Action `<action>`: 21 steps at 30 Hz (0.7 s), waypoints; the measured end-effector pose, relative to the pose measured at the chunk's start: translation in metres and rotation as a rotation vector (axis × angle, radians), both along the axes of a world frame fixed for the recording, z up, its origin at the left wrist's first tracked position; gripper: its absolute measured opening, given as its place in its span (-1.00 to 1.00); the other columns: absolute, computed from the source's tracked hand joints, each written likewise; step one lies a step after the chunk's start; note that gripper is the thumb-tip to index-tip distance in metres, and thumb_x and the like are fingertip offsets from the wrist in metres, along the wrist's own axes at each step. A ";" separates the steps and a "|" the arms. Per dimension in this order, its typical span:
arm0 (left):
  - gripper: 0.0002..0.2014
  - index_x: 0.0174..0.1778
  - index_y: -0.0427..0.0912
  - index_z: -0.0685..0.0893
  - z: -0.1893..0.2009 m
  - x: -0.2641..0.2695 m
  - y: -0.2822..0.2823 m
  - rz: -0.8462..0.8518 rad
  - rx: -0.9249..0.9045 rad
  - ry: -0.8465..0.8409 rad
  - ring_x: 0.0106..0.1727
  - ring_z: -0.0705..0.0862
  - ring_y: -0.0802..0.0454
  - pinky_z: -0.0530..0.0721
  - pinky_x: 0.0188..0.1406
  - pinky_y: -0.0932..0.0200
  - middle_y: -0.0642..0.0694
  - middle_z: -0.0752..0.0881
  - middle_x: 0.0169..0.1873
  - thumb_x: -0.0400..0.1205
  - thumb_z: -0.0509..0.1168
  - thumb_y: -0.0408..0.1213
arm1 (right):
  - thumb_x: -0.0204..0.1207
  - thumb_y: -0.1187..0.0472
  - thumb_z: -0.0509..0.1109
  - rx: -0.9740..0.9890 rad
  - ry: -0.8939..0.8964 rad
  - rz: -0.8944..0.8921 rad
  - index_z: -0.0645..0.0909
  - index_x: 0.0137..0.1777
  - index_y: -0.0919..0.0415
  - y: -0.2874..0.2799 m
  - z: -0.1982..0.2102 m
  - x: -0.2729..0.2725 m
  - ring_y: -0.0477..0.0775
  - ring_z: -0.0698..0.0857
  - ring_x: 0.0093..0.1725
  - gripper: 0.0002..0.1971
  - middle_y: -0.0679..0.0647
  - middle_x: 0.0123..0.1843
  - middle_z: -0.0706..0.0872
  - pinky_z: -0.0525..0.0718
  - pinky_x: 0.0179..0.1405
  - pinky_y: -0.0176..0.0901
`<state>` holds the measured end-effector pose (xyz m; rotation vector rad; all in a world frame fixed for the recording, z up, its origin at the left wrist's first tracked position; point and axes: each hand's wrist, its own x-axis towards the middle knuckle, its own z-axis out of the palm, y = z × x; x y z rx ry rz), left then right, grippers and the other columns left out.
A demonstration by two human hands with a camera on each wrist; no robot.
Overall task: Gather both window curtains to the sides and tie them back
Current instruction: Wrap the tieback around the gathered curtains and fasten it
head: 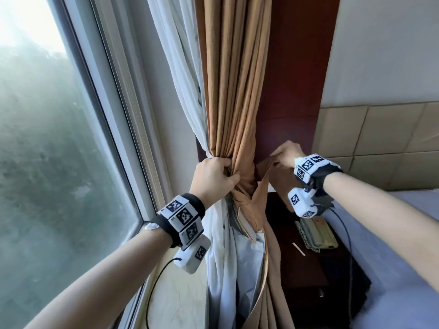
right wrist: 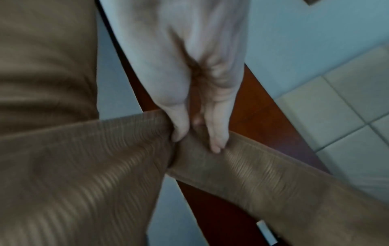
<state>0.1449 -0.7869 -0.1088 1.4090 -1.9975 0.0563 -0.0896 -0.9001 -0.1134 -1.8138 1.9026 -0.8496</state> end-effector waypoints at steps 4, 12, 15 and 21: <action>-0.74 -0.44 -0.05 0.54 0.001 0.002 0.001 -0.011 0.015 0.003 -0.39 0.49 0.01 0.37 -0.34 0.22 0.00 0.57 -0.50 0.52 0.36 -0.05 | 0.53 0.37 0.41 0.152 -0.147 0.171 0.72 0.14 0.32 -0.015 0.014 0.026 0.12 0.77 -0.11 -0.80 0.26 0.06 0.79 0.79 -0.05 -0.03; -0.66 -0.50 0.01 0.44 0.006 0.010 0.001 -0.042 0.071 -0.003 -0.37 0.47 0.02 0.35 -0.34 0.21 0.04 0.52 -0.51 0.54 0.38 -0.06 | 0.74 0.28 0.15 0.409 -0.440 0.442 0.57 0.07 0.27 -0.007 0.053 0.068 0.08 0.69 -0.01 -0.84 0.17 0.03 0.69 0.76 -0.12 -0.12; -0.62 -0.54 0.04 0.41 0.006 0.011 -0.001 -0.060 0.076 0.009 -0.37 0.45 0.04 0.34 -0.34 0.19 0.10 0.48 -0.53 0.54 0.40 -0.04 | 0.58 0.39 0.30 0.559 -0.345 0.599 0.55 0.24 0.45 -0.013 0.055 0.049 0.45 0.55 0.38 -0.73 0.44 0.36 0.57 0.52 0.44 0.27; -0.74 -0.29 -0.17 0.69 0.005 0.000 -0.008 -0.142 0.105 0.043 -0.24 0.59 -0.02 0.48 -0.25 0.16 -0.09 0.70 -0.35 0.55 0.40 -0.04 | -0.16 -0.04 0.84 0.735 -0.507 0.840 0.78 0.12 0.30 0.007 0.060 0.038 0.19 0.71 0.27 -0.20 0.26 0.23 0.75 0.57 0.41 0.18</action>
